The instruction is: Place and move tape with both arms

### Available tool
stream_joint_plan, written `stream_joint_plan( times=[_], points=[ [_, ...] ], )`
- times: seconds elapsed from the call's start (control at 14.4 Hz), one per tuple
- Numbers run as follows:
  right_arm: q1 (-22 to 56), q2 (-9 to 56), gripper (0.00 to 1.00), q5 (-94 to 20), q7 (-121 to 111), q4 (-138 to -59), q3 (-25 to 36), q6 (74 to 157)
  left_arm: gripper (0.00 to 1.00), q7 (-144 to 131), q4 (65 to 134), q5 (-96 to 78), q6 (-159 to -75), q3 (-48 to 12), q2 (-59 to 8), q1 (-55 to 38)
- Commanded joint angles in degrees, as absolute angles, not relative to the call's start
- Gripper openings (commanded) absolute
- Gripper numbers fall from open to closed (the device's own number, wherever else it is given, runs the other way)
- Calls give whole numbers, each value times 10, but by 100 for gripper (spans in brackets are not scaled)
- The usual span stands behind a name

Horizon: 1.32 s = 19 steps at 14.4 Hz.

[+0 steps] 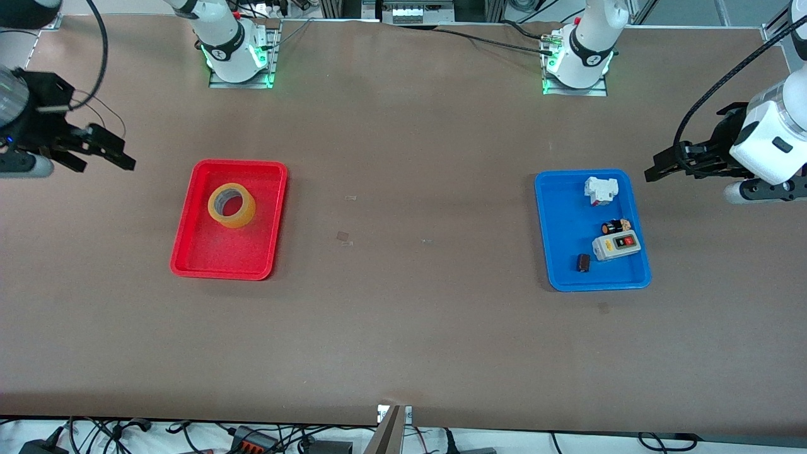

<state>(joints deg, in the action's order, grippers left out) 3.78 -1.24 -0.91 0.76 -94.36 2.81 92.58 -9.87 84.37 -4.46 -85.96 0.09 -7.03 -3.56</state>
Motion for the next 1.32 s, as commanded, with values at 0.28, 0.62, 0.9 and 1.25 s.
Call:
stream_joint_plan(
  times=[0.28,0.62,0.9,1.25],
  points=[
    [25,-25,99,-10,3,-901,31,900,100,-91,860,-39,-868,0,-54,-36],
    [17,7,99,-8,3,-875,33,896,100,-90,860,-39,-868,0,-54,-36],
    [16,-10,99,-12,6,-903,33,872,100,-90,860,-37,-870,1,-55,-37],
    [20,-22,99,-7,5,-918,30,877,100,-87,860,10,-870,-8,-55,-37]
  ],
)
